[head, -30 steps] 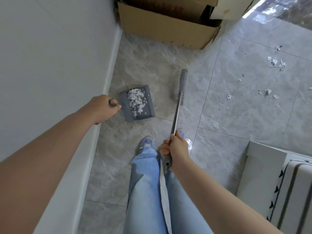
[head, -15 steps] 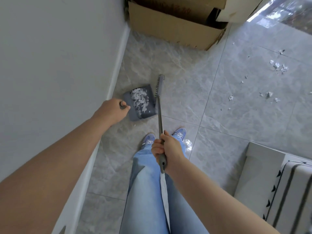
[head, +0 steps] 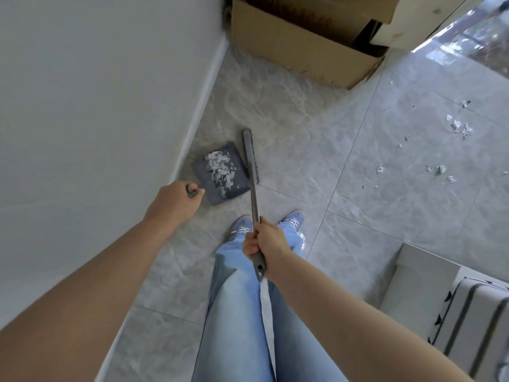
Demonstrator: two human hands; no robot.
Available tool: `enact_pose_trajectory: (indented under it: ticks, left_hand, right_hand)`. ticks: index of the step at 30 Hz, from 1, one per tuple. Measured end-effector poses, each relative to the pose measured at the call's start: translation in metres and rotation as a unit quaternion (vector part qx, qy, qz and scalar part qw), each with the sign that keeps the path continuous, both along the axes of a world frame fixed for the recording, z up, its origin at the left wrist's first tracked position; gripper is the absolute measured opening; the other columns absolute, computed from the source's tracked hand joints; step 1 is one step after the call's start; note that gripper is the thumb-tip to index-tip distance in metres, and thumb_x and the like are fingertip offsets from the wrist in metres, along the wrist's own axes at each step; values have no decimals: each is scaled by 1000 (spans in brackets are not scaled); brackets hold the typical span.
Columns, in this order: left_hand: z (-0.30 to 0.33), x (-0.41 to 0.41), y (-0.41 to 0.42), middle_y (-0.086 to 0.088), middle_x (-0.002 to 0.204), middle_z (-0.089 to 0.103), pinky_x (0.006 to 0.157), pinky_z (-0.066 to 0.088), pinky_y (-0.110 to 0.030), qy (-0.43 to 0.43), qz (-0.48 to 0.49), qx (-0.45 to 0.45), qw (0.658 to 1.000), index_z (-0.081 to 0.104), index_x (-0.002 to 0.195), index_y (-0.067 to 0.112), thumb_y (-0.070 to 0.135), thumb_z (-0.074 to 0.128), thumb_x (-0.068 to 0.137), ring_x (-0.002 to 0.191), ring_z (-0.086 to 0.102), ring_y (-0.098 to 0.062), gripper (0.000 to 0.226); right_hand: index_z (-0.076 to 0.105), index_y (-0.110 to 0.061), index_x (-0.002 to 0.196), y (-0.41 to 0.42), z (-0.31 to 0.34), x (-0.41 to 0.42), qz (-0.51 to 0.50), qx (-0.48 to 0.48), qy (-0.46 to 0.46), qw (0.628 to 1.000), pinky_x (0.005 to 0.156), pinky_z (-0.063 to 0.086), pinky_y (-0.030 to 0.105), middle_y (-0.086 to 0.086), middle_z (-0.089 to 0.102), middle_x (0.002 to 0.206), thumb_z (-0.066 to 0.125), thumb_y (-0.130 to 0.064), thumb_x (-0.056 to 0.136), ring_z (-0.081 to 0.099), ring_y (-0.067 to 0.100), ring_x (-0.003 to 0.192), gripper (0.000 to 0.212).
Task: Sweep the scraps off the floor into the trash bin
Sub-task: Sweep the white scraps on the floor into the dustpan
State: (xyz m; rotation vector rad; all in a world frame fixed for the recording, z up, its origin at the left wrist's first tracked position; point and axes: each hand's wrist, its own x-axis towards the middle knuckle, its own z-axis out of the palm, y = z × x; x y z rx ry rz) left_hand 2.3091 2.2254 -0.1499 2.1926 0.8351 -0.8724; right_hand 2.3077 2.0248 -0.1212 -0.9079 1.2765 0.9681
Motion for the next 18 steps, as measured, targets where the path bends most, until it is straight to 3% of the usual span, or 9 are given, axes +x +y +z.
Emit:
enact_pose_trajectory:
  ticks: [4,7,11,14,18]
  left_hand:
    - [5,-16,12,-6,73,63,66,57,-38,-18,43,-1,999,69,81,19,42,57,93,80,64,-38,29]
    - [7,-29,15,-11,85,70,69,57,-40,-24,73,2,997,73,93,18,42,58,92,83,66,-39,28]
    - [5,-40,14,-16,86,69,64,56,-41,-34,119,-8,992,72,95,13,34,60,94,77,65,-42,24]
    - [1,-47,13,-17,81,68,48,50,-32,-28,129,-11,991,71,90,15,34,59,94,61,58,-36,23]
    - [0,-43,20,-18,78,69,50,51,-35,-27,135,-11,990,72,84,12,35,59,94,59,57,-36,28]
  right_hand:
    - [39,-18,78,-13,9,6,-48,14,-1,999,28,21,12,0,31,52,28,-1,100,26,5,32,30]
    - [36,-16,83,-19,-6,34,-32,2,7,999,27,23,12,0,29,54,30,-9,102,28,6,29,21]
    - [31,-14,75,-18,-26,84,-14,34,49,998,26,27,13,1,32,44,31,-12,99,31,9,24,24]
    - [38,-10,80,-17,-29,108,3,32,64,997,30,33,15,7,42,48,36,-7,95,40,14,32,15]
    - [44,-1,87,-17,-29,119,71,-8,63,995,33,36,16,15,54,71,42,-4,94,41,12,44,8]
